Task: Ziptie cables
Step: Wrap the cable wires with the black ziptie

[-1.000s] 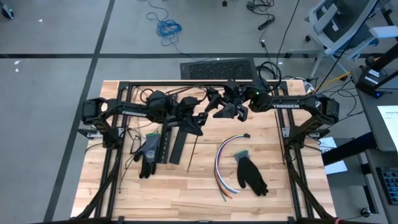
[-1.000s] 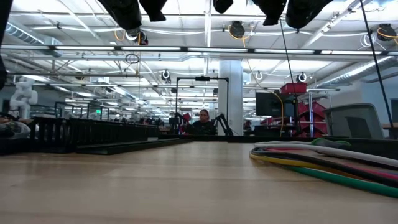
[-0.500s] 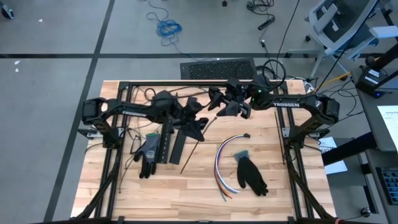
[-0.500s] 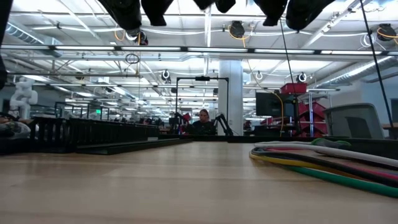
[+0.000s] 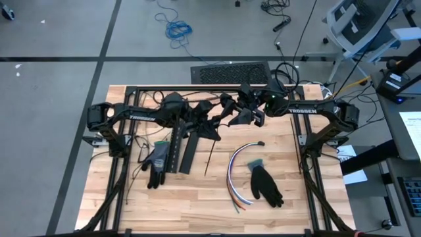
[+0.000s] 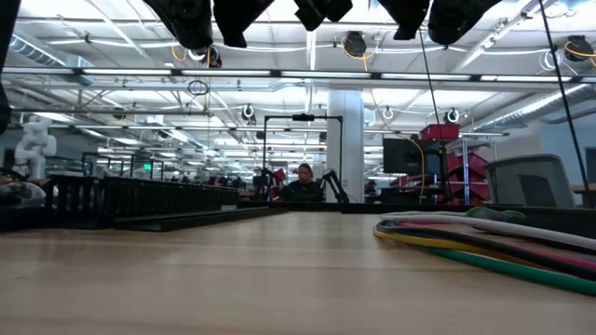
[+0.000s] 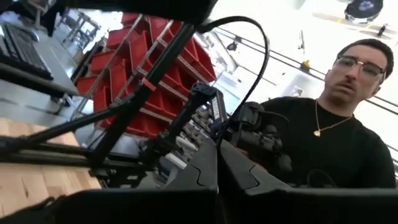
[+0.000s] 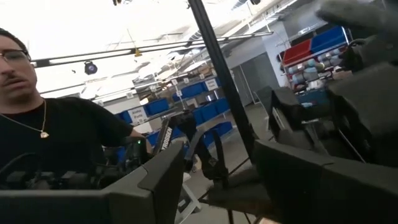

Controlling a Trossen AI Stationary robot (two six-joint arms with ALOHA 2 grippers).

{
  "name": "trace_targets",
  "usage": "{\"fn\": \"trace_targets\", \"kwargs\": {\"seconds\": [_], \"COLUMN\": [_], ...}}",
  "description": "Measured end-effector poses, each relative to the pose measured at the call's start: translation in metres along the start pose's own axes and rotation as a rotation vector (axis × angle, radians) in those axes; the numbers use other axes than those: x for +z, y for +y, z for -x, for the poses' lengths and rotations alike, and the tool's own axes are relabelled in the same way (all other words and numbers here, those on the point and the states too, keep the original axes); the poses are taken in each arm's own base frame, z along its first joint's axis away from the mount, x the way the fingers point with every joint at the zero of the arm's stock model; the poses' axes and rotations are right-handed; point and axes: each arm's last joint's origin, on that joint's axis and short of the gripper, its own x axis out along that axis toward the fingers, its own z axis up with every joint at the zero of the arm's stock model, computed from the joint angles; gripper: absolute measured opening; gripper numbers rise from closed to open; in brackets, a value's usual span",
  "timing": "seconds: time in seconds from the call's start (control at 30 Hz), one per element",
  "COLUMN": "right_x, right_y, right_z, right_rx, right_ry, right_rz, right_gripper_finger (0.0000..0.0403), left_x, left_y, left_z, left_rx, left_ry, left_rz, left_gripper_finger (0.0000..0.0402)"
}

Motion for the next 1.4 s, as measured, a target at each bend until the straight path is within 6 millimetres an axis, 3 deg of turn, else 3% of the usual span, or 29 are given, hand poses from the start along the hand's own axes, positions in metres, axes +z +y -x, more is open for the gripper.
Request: {"fn": "trace_targets", "kwargs": {"seconds": [0.17, 0.4, 0.77, 1.03, 1.4], "right_x": [0.005, 0.006, 0.012, 0.008, 0.004], "right_y": [-0.004, -0.002, -0.005, -0.001, 0.004], "right_z": [0.009, 0.010, 0.019, 0.008, -0.003], "right_rx": [-0.025, -0.019, -0.043, -0.036, -0.032], "right_ry": [-0.016, -0.027, -0.042, -0.077, -0.102], "right_rz": [0.030, 0.026, 0.041, 0.047, 0.045], "right_gripper_finger": [0.0187, 0.0187, 0.0187, 0.0187, 0.0178], "left_x": [0.006, 0.007, 0.022, 0.012, 0.009], "left_y": [-0.008, -0.006, -0.017, 0.002, 0.004], "left_z": [0.001, 0.002, 0.017, 0.011, 0.010], "left_rx": [-0.038, -0.019, -0.075, 0.047, 0.071], "left_ry": [-0.058, -0.072, -0.191, -0.112, -0.092], "left_rz": [-0.092, -0.091, -0.178, -0.102, -0.097], "left_gripper_finger": [0.0000, 0.0000, 0.0000, 0.0000, 0.0000]}}
